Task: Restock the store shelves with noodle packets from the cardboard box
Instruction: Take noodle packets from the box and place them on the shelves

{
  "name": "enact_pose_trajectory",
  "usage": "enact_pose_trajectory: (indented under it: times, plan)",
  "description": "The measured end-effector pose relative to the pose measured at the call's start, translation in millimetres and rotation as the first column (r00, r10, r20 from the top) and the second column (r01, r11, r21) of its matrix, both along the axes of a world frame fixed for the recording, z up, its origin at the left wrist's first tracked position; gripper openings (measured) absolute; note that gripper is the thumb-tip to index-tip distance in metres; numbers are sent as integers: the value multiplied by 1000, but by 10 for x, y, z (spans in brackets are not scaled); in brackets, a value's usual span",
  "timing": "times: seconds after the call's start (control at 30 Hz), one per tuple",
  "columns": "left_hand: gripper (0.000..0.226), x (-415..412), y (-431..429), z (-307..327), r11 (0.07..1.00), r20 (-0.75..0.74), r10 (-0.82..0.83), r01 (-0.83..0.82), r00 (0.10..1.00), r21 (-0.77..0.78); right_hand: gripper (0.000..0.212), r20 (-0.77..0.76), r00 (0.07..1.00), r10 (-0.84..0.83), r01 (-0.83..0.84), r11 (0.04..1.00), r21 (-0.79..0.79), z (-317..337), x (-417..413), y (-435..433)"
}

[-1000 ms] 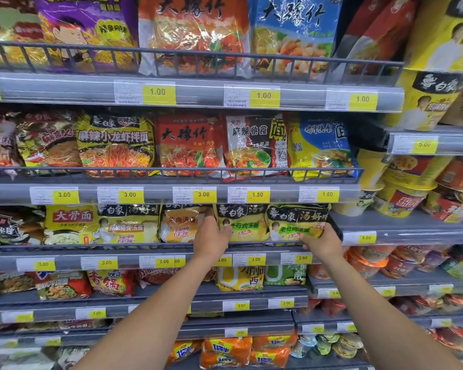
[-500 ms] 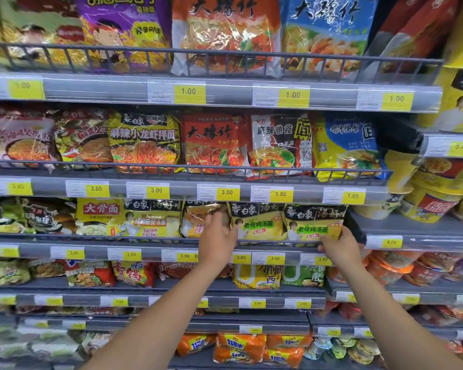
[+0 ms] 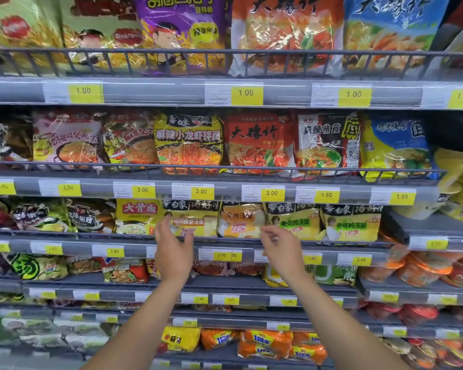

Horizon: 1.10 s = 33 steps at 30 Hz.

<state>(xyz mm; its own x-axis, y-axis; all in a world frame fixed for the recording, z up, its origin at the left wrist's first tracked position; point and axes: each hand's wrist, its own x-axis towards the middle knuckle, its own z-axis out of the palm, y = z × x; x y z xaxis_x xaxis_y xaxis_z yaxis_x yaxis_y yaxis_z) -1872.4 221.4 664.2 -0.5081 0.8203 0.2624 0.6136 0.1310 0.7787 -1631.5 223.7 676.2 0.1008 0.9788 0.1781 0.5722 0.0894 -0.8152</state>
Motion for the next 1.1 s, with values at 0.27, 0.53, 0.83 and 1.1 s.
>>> enact_pose_trajectory:
  times: [0.27,0.53,0.83,1.1]
  plan:
    - [73,-541,179,132,977,-39,-149,141,988,-163,16,61,949,-311,315,947,-63,-24,-462,347]
    - [60,-731,277,116,959,-43,-222,210,974,-193,13,-30,877,-479,475,875,-90,-13,-516,429]
    - [35,-904,443,95,962,-119,-143,109,983,-252,13,0,894,-448,448,894,-34,-57,-361,320]
    - [34,-840,305,111,967,-117,-208,186,971,-173,7,29,924,-381,381,925,10,-124,-317,253]
